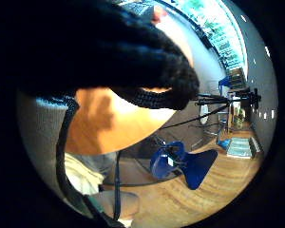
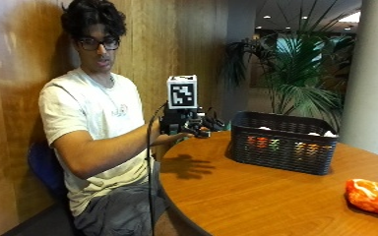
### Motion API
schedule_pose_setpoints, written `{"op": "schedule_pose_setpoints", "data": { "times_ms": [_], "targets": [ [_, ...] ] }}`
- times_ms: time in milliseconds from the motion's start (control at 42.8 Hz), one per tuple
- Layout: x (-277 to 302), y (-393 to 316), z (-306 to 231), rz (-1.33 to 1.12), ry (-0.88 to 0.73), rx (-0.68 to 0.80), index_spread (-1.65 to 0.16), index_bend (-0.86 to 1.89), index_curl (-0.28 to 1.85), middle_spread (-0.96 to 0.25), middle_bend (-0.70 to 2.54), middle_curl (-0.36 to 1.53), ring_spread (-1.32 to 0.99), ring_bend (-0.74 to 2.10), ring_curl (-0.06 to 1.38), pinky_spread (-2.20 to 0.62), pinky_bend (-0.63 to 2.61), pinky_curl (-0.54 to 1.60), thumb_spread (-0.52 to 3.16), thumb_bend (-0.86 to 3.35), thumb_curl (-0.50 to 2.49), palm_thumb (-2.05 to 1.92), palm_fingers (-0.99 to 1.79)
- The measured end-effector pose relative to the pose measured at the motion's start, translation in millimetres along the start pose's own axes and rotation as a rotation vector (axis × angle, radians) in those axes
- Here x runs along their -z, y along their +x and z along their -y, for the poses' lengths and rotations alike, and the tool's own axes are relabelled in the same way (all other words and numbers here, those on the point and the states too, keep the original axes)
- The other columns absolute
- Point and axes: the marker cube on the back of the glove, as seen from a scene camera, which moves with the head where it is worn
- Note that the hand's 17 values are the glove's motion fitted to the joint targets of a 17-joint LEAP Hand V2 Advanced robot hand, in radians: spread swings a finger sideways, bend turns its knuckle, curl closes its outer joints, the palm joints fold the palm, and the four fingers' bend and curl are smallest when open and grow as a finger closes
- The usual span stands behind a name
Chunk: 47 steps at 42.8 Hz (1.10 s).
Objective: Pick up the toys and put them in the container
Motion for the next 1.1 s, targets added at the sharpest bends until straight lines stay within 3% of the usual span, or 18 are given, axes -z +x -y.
{"op": "schedule_pose_setpoints", "data": {
  "times_ms": [257, 491, 631, 678, 795, 1098],
  "targets": [
    [1.0, 4.8, -1.6, -0.006, 0.0, -0.01, -0.23, 0.29, 0.17, 0.02, 0.12, 0.03, 0.02, 0.24, 0.07, 0.06, 0.76, 0.24, 1.0, 0.2, 0.14, 0.26, 0.14],
    [4.5, 12.2, 6.6, 0.061, -0.002, -0.005, -0.28, 0.31, 0.24, 0.02, 0.15, 0.07, 0.02, 0.29, 0.11, 0.07, 0.82, 0.27, 1.23, 0.18, 0.2, 0.25, 0.08],
    [10.4, 42.4, 22.9, -0.092, -0.012, 0.015, -0.28, 0.31, 0.27, 0.02, 0.15, 0.1, 0.02, 0.32, 0.13, 0.07, 0.84, 0.29, 1.29, 0.17, 0.23, 0.24, 0.07],
    [15.0, 53.5, 32.4, -0.115, -0.01, 0.01, -0.28, 0.31, 0.28, 0.02, 0.16, 0.11, 0.02, 0.32, 0.14, 0.07, 0.85, 0.29, 1.31, 0.16, 0.24, 0.24, 0.05],
    [31.6, 60.0, 70.1, 0.1, -0.007, -0.077, -0.29, 0.3, 0.3, 0.02, 0.16, 0.13, 0.02, 0.34, 0.15, 0.07, 0.86, 0.3, 1.34, 0.14, 0.26, 0.24, 0.04],
    [41.4, 115.1, 189.1, 0.135, -0.005, -0.186, -0.28, 0.17, 0.32, 0.02, 0.15, 0.17, 0.02, 0.4, 0.19, 0.07, 0.93, 0.33, 1.36, 0.1, 0.3, 0.24, -0.05]
  ]
}}
